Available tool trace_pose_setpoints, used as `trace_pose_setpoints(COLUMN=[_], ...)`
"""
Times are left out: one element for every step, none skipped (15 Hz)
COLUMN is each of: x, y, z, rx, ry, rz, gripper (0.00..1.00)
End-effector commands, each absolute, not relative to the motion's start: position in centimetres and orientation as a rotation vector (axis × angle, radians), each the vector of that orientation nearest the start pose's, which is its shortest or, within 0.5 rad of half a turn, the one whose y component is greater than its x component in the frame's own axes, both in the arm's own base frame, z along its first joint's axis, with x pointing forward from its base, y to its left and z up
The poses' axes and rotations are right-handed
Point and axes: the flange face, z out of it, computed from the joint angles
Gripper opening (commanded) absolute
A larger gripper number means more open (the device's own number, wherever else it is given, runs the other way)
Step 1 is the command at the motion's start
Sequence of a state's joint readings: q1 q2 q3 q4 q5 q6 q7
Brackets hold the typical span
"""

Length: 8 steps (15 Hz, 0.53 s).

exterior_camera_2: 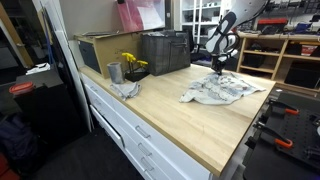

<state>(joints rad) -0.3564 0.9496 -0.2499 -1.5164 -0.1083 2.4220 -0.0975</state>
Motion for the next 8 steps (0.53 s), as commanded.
trace_pose_setpoints(x=[58.3, 58.0, 57.6, 57.2, 56.9, 56.7, 56.5, 56.6], y=[-38.1, -37.2, -36.3, -35.5, -34.3, -33.0, -31.5, -30.0], z=[10.3, 11.7, 12.6, 13.3, 14.6, 15.6, 16.8, 18.0], rx=[-3.367, -3.344, -3.333, -3.326, -3.306, -3.29, -3.27, -3.25], ry=[0.516, 0.496, 0.475, 0.463, 0.438, 0.407, 0.375, 0.339], rz=[0.218, 0.206, 0.199, 0.203, 0.193, 0.183, 0.172, 0.159], gripper=[0.0, 0.11, 0.27, 0.34, 0.4, 0.47, 0.56, 0.63])
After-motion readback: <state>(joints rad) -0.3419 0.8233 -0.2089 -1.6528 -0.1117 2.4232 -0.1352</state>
